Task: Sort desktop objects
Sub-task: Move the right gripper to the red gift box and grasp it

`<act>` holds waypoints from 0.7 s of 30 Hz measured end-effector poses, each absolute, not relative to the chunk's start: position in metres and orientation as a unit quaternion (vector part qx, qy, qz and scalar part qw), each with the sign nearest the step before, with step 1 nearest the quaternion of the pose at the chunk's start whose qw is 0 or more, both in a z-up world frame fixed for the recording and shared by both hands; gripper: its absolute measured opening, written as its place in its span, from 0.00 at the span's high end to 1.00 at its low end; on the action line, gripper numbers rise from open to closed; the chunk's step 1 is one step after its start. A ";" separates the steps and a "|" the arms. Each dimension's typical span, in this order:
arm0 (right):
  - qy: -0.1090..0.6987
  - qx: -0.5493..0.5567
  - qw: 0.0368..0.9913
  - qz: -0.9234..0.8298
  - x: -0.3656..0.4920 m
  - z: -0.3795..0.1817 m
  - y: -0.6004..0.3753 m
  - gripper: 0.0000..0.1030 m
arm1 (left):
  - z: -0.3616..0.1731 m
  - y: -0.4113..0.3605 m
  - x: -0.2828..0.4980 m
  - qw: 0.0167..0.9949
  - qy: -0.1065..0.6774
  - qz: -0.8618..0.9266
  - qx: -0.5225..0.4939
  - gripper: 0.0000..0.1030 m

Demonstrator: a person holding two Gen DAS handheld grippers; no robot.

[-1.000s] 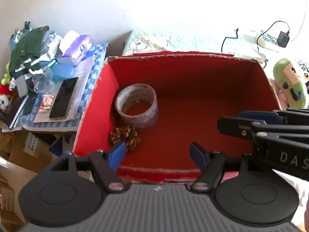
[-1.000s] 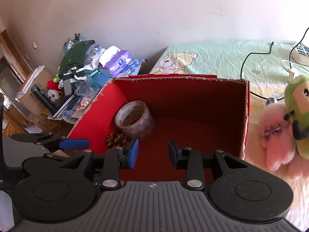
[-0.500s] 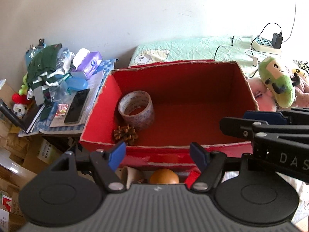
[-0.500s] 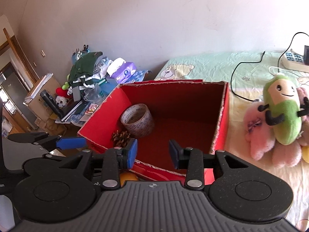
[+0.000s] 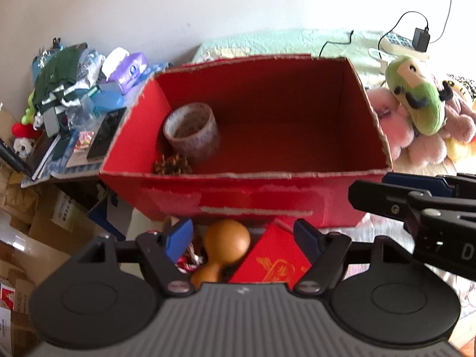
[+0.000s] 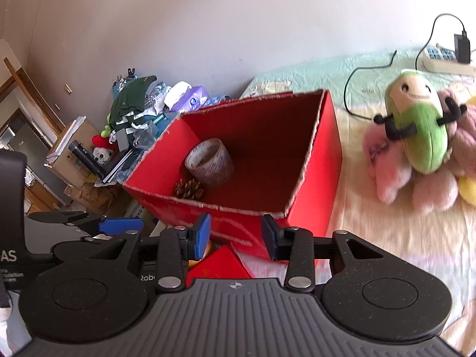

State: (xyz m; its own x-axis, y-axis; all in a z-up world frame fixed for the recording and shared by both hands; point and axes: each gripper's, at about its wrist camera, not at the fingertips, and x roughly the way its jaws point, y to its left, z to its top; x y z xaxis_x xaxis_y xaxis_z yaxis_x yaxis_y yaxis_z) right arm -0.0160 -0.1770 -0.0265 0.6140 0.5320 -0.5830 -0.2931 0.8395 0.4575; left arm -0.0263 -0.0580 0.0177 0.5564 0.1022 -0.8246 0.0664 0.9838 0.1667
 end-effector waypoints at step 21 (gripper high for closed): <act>0.460 0.208 0.831 0.234 -0.030 -0.078 -0.186 0.60 | -0.027 -0.053 -0.057 0.857 0.510 -0.010 0.078 0.21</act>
State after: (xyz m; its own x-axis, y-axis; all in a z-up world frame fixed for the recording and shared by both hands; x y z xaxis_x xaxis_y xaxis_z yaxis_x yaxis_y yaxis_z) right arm -0.0303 -0.1855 -0.0783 0.4673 0.5801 -0.6672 -0.1972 0.8040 0.5609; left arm -0.0570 -0.0525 -0.0271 0.4794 0.0621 -0.8754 0.0972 0.9876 0.1233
